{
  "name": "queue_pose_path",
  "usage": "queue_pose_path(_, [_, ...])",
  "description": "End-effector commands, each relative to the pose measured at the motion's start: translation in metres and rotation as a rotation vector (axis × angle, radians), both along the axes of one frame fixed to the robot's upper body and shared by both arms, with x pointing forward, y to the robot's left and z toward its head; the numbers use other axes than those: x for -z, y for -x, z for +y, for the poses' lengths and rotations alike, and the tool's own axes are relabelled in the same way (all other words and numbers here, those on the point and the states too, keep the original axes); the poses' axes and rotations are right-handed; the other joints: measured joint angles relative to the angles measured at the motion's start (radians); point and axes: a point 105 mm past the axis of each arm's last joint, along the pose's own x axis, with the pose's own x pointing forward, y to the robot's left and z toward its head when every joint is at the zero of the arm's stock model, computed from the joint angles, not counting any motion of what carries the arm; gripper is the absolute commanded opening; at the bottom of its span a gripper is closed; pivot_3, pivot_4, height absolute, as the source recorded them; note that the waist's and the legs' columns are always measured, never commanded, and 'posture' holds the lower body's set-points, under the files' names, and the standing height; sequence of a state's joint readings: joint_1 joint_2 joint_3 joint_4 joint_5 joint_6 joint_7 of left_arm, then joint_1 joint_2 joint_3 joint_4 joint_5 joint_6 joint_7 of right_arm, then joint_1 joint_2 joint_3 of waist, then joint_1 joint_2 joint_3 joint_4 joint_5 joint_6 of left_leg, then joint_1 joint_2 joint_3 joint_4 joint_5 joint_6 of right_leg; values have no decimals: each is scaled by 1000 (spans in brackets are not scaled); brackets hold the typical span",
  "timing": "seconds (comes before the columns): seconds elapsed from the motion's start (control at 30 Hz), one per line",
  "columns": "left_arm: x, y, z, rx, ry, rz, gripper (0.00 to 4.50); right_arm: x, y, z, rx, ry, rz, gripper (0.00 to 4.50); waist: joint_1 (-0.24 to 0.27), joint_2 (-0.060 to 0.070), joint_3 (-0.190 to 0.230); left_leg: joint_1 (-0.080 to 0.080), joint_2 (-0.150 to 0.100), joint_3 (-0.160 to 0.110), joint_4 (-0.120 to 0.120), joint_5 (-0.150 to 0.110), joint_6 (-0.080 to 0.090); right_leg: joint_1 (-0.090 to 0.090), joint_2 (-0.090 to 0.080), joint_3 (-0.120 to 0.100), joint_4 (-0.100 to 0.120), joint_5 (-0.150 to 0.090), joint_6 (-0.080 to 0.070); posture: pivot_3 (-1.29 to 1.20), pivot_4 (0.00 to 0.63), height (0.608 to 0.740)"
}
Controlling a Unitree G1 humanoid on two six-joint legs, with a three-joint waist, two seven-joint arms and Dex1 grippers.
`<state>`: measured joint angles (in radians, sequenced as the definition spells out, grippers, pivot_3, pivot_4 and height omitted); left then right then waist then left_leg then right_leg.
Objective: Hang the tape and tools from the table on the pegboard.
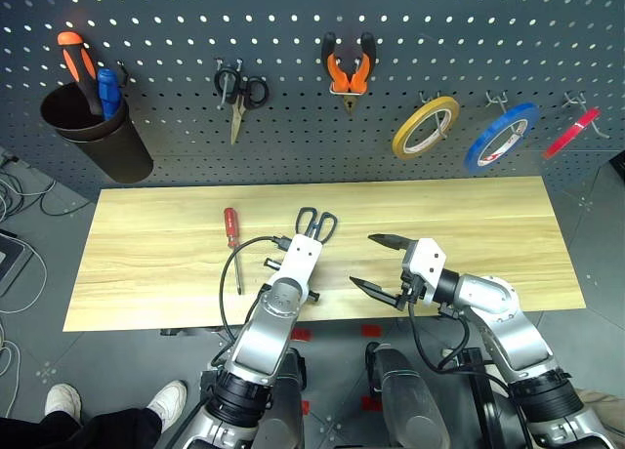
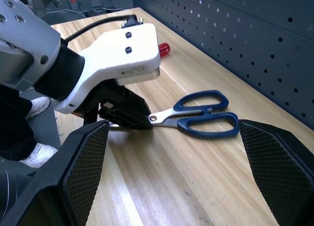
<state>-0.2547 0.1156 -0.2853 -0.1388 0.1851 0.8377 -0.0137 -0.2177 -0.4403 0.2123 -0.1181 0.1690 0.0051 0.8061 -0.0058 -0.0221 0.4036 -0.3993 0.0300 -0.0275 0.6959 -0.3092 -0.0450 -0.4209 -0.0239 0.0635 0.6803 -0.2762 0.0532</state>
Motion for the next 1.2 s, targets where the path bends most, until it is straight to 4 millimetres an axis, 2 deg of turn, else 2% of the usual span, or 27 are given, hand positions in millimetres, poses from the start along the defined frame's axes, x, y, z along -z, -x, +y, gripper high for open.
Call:
queue_pose_path(0.03, [3, 3, 22, -3, -55, 2, 534, -12, 3, -1, -9, -32, -41, 4500, 1, 0, 0, 0, 0, 0, 0, 0, 0, 0, 0, 0, 0, 0, 0, 52, 409, 740])
queue_pose_path(0.2, [-23, 5, 37, 100, -110, -144, 534, -29, 8, -7, -1, -108, -43, 4500, 1, 0, -1, -1, 2, -1, -2, 3, -7, -2, -1, -1, 0, 0, 0, 77, 333, 740])
queue_pose_path(0.37, [-45, 21, 40, 255, -201, -325, 534, -56, 16, -10, 19, -205, -48, 4500, 9, 0, -11, -4, 2, -2, -3, 5, -10, -4, -12, -4, -1, 0, 0, 87, 267, 740])
queue_pose_path(0.5, [-66, 35, 55, 287, -290, -502, 534, -83, 21, -13, 60, -275, -79, 4500, 14, 0, -55, -10, 0, -4, -3, 6, -10, -8, -15, -8, -3, 0, 0, 96, 222, 740])
queue_pose_path(0.67, [-93, 43, 69, 231, -323, -673, 534, -100, 26, -13, 93, -334, -100, 4500, 28, -1, -105, -17, -2, -12, -3, 7, -12, -9, -15, -18, -5, 0, 0, 114, 180, 740])
queue_pose_path(0.77, [-104, 46, 73, 196, -305, -727, 534, -105, 29, -10, 87, -358, -99, 4500, 31, -1, -124, -17, -3, -13, -3, 7, -11, -8, -12, -20, -6, 0, 0, 114, 175, 740])
queue_pose_path(0.9, [-123, 54, 65, 203, -276, -832, 534, -110, 33, -6, 66, -397, -87, 4500, 33, -2, -143, -17, -4, -13, -3, 7, -10, -5, -12, -22, -7, 0, 0, 127, 157, 740])
queue_pose_path(1.2, [-136, 46, 64, 166, -246, -889, 534, -112, 23, -8, 86, -393, -113, 4500, 35, -3, -178, -16, -6, -13, -3, 8, -9, -3, -9, -23, -7, 0, 0, 130, 151, 740])
